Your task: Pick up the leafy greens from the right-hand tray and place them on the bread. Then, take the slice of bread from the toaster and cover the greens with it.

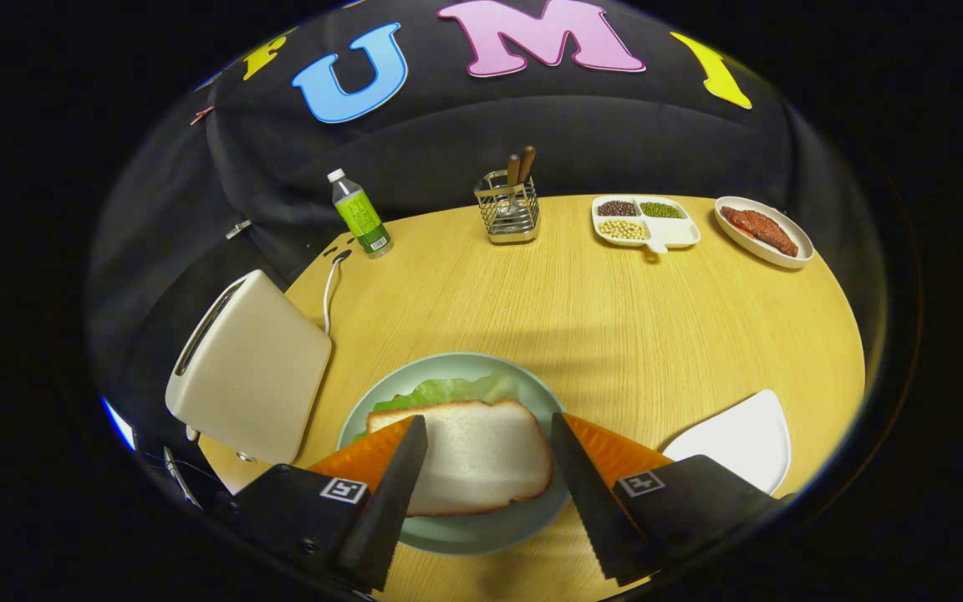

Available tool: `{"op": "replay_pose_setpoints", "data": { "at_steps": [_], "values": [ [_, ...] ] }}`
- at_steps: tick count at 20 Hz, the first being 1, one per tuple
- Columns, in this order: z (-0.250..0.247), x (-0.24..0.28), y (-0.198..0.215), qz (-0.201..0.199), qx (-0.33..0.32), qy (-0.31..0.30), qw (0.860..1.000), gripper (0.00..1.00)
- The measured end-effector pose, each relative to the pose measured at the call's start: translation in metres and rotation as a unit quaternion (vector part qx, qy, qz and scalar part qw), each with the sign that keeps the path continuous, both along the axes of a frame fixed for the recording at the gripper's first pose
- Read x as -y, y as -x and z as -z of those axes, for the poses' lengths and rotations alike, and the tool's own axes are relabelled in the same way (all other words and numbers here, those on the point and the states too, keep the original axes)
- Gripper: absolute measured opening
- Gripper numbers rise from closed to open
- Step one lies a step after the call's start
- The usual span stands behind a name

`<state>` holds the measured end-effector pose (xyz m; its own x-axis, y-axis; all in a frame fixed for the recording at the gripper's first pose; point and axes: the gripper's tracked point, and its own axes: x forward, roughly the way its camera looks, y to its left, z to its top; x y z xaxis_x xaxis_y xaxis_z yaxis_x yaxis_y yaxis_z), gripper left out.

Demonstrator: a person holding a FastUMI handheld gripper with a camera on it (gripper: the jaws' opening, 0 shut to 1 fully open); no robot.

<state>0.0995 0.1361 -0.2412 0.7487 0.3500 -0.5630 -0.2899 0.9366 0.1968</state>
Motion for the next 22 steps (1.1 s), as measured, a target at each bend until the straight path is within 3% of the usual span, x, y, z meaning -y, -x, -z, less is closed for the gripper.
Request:
{"op": "replay_pose_setpoints", "data": {
  "at_steps": [1, 5, 11, 13, 16, 22],
  "values": [
    [-0.006, 0.002, 0.0, 0.002, 0.009, 0.006, 1.0, 0.99],
    [-0.049, 0.01, -0.003, 0.012, 0.057, 0.011, 0.998, 0.99],
    [-0.151, 0.039, 0.007, 0.035, 0.154, 0.014, 0.987, 0.99],
    [-0.196, 0.051, 0.015, 0.045, 0.214, -0.002, 0.976, 0.99],
    [-0.256, 0.086, 0.041, 0.081, 0.291, 0.021, 0.953, 0.98],
    [-0.311, 0.12, 0.111, 0.135, 0.349, 0.059, 0.926, 0.98]
  ]
}}
